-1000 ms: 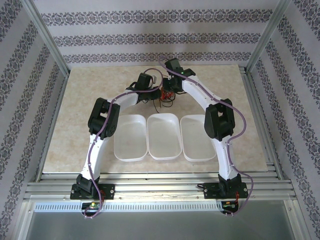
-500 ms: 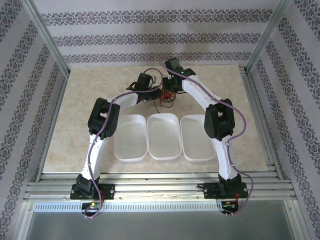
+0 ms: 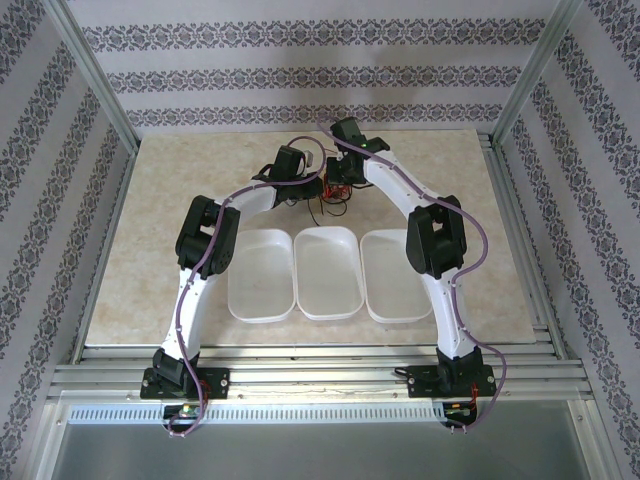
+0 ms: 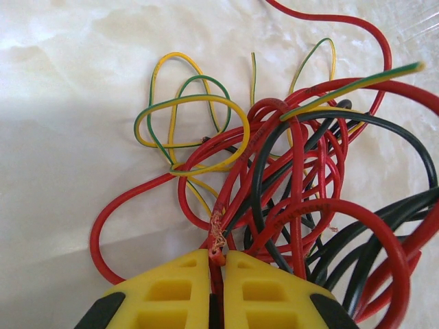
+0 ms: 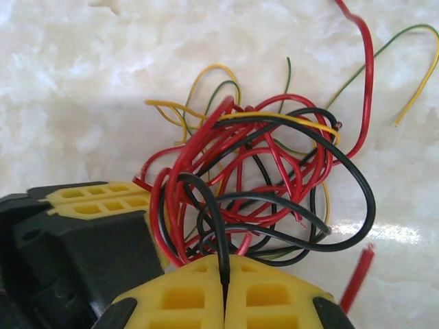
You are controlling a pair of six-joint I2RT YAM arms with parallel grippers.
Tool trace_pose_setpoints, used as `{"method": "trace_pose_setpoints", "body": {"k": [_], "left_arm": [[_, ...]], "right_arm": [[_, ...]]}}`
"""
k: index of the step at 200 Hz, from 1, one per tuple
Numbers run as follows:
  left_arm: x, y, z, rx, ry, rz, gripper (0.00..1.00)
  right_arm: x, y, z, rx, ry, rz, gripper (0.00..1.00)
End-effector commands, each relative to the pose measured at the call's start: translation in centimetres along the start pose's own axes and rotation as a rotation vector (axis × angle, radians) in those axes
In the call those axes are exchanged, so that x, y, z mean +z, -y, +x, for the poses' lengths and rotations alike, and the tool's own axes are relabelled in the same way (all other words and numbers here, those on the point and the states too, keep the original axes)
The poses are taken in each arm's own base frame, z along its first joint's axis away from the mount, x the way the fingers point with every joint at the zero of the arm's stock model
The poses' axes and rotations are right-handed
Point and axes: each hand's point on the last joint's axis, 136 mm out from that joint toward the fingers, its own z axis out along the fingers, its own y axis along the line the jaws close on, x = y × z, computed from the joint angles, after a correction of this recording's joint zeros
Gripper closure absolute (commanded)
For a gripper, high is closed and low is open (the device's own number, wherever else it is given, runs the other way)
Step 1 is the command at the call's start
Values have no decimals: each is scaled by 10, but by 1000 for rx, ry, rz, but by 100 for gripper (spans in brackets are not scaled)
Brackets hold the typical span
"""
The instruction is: Untangle the cables
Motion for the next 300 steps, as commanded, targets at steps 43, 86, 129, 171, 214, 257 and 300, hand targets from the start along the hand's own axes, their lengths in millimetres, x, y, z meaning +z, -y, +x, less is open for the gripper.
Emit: {"method": "trace_pose_setpoints", "body": {"k": [43,86,129,171,214,257,300], "left_arm": [[-11,12,-8,-3,27,5,98],[-10,10,-7,-7,25,0,100],[-9,10,-6,-11,24,0,100],[-10,10,-6,-9,24,2,100],[-11,11,-8,-3,29,1,100],[-11,11,-8,-5,29,1,100],[-11,11,-8,-3,29,-1,100]], "right_arm": [[-90,-21,-43,-23,162,-77,100],[-128,-29,-56,-38,231,-99,100],[-154,-32,-65,-54,275,-103,100],[-179,-36,-73,-89,322,-92,100],[-201,-40,-81,-116,375,-79,100],[-221,-44,-91,-133,428,-78,100],[-237,-47,-98,-143,465,-77,100]]}}
